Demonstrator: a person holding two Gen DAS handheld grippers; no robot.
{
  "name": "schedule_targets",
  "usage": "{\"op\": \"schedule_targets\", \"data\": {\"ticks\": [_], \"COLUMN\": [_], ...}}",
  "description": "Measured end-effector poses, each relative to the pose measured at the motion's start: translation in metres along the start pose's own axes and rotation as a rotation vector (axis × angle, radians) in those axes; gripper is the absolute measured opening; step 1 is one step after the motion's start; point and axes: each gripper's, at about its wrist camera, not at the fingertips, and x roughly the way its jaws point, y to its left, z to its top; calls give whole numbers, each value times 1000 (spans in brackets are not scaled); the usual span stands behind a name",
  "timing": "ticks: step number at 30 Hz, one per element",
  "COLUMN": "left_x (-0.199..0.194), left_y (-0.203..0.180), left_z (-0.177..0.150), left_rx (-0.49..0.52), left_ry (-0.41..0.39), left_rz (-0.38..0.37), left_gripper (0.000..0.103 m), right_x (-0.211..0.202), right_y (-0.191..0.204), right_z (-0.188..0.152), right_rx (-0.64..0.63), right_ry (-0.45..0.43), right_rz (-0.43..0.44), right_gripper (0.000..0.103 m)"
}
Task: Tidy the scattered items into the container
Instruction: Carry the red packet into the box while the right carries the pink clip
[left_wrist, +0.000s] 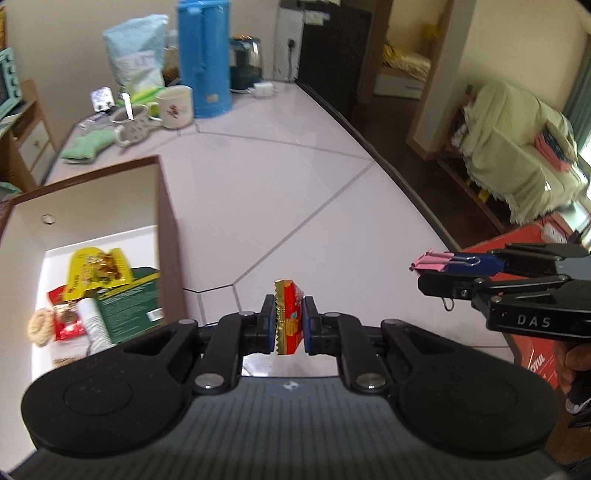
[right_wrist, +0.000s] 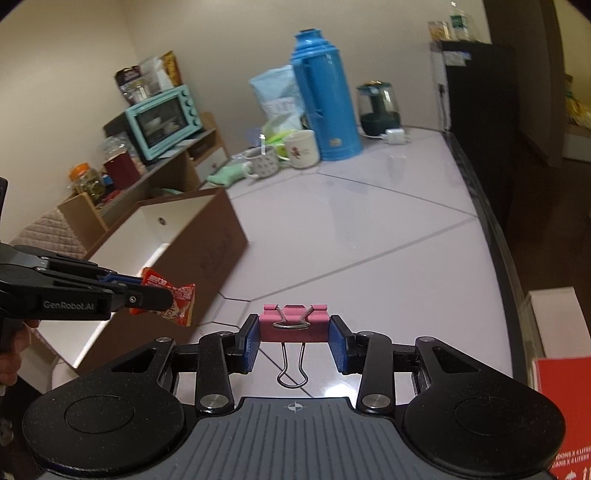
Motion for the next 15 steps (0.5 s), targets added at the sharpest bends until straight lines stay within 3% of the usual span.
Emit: {"op": "schedule_targets", "data": {"ticks": [10, 15], "left_x": [-67, -89], "left_y": [42, 79], "left_z": [-14, -27], "left_rx": [-81, -145], "left_ry": [-101, -115], "left_rz": [85, 154], "left_gripper": [11, 11], "right_x": [9, 17], "right_y": [44, 71], "right_z": [18, 23], "right_rx": [-67, -95], "right_ry": [-36, -40], "right_rz": [91, 139], "right_gripper": [39, 39]}}
